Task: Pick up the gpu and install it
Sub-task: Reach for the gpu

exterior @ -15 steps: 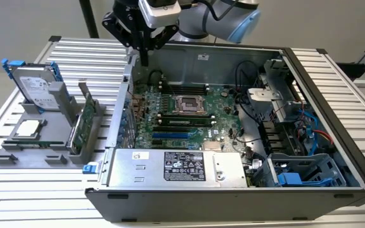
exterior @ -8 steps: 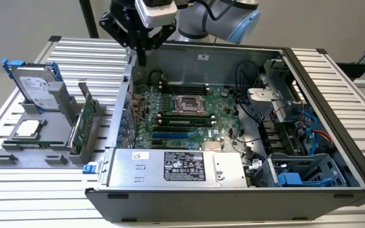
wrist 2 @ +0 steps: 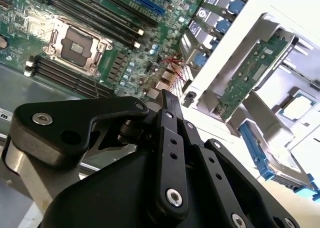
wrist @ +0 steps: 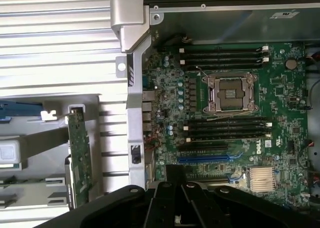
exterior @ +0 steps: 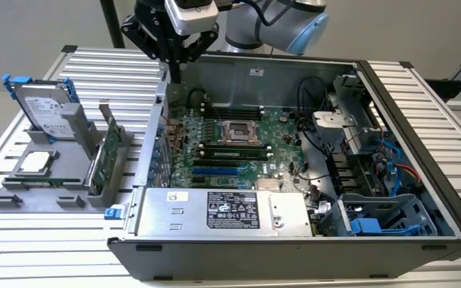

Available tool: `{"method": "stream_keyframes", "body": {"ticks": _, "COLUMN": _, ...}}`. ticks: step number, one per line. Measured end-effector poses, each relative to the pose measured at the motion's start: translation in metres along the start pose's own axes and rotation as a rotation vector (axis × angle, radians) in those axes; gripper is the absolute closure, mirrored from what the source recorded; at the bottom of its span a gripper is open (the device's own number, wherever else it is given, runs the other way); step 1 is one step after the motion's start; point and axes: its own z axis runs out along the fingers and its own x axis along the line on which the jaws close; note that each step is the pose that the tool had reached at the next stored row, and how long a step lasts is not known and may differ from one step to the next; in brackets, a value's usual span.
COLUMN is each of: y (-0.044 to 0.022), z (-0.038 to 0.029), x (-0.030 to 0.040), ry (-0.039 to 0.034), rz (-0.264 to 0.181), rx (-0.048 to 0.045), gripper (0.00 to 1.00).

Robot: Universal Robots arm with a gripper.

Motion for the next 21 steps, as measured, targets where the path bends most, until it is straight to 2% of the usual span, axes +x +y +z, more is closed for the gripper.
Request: {"method": "stream_keyframes", "body": {"ticks": 21, "y": -0.0013, "z": -0.0004, "x": 0.0188, "ry": 0.0, "rz": 0.0, "rx": 0.0001, "gripper": 1.0}}
